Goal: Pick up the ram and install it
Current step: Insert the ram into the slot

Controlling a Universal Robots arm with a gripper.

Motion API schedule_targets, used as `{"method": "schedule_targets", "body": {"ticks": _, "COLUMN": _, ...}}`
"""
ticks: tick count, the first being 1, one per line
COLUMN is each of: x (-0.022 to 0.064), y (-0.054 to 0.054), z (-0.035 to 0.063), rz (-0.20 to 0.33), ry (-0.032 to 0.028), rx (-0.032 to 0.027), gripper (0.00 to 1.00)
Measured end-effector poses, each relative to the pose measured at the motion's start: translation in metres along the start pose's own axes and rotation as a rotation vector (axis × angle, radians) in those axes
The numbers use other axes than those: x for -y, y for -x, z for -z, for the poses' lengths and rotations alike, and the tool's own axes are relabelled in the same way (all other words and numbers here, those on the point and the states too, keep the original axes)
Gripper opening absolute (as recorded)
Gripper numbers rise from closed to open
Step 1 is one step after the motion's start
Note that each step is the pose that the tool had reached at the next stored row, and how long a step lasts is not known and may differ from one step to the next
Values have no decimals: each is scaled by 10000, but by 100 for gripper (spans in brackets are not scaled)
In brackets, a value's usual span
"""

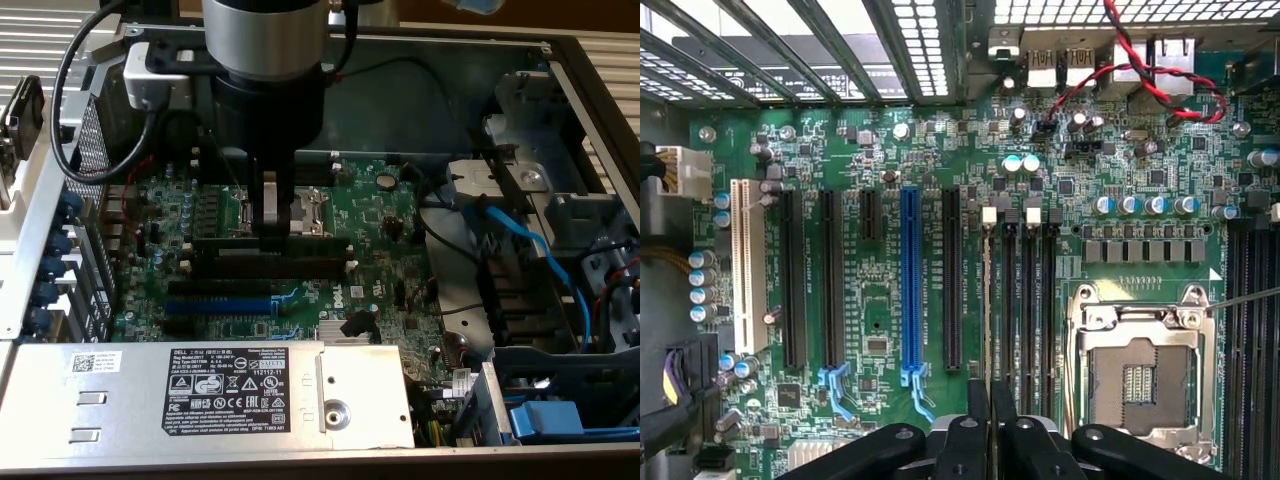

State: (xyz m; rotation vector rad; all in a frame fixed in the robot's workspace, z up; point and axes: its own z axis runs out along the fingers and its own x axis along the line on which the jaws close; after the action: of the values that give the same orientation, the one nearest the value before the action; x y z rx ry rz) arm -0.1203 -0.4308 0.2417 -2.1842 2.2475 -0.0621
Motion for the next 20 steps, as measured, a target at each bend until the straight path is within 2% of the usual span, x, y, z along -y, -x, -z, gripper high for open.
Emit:
{"method": "schedule_targets", "body": {"ticks": 3, "x": 0, "y": -5, "z": 0, "rz": -14, "ry": 8, "rx": 36, "gripper": 13}}
{"method": "schedule_targets", "body": {"ticks": 9, "x": 0, "y": -6, "z": -1, "rz": -14, "ry": 10, "rx": 39, "gripper": 13}}
{"method": "schedule_targets", "body": {"ticks": 15, "x": 0, "y": -6, "z": -5, "rz": -14, "ry": 53, "rx": 55, "gripper": 13}}
{"method": "schedule_targets", "body": {"ticks": 20, "x": 0, "y": -6, "z": -11, "rz": -14, "ry": 54, "rx": 60, "gripper": 13}}
